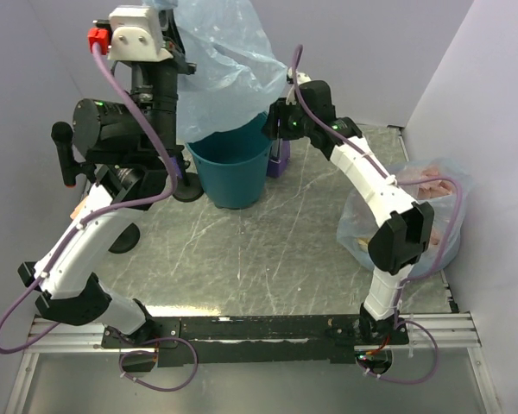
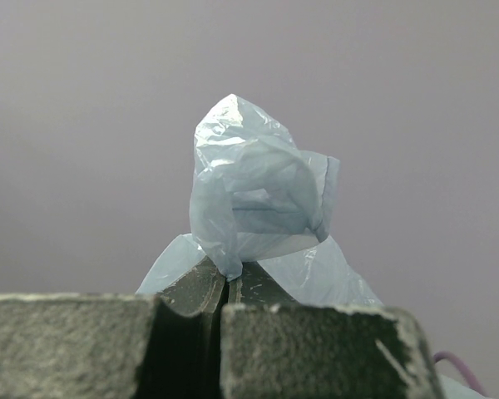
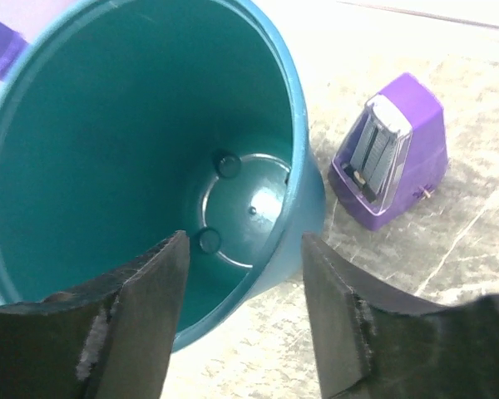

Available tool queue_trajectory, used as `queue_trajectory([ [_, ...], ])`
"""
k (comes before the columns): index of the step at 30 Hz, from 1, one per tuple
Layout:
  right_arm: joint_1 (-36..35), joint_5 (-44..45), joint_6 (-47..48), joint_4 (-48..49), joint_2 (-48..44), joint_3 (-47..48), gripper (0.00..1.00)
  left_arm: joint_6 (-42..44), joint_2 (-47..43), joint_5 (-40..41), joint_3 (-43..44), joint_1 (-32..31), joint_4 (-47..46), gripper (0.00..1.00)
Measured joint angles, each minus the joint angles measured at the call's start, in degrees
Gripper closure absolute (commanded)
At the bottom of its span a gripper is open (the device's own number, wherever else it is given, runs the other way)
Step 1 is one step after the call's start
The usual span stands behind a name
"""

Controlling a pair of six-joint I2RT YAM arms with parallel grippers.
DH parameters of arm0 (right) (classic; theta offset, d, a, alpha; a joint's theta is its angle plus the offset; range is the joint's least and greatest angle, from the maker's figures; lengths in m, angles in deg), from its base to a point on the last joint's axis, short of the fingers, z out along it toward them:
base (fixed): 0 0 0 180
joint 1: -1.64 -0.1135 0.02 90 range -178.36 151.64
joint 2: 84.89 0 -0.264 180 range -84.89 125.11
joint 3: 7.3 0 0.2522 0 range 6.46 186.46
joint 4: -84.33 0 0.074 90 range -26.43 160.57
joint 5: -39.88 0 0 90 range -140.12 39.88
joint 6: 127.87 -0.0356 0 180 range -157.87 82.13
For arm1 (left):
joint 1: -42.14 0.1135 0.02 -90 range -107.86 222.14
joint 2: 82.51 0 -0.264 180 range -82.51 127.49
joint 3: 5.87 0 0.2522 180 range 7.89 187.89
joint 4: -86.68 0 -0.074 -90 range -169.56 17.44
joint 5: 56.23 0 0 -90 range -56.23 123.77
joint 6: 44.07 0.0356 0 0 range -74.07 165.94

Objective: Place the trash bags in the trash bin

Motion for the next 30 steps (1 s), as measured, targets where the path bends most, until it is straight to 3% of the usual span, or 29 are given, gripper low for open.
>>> queue_trajectory([
  [5, -0.2, -0.1, 0.2, -0.8, 2.3, 0.0, 0.51, 0.1, 0.0, -0.1, 1.1, 0.0, -0.7, 0.99],
  [15, -0.2, -1.1, -0.4, -0.4, 0.8, -2.2, 0.99, 0.0, -0.2, -1.6, 0.0, 0.0, -0.4, 0.99],
  [20, -0.8, -2.9, 0.8, -2.2, -2.4, -5.2, 1.0, -3.7, -1.3, -4.2, -0.9, 0.0, 3.0, 0.99],
  [30, -0.5, -3.3, 2.9, -10.4, -15.1, -13.5, 1.0, -20.8, -6.2, -19.3, -4.3, 0.1, 13.1, 0.99],
])
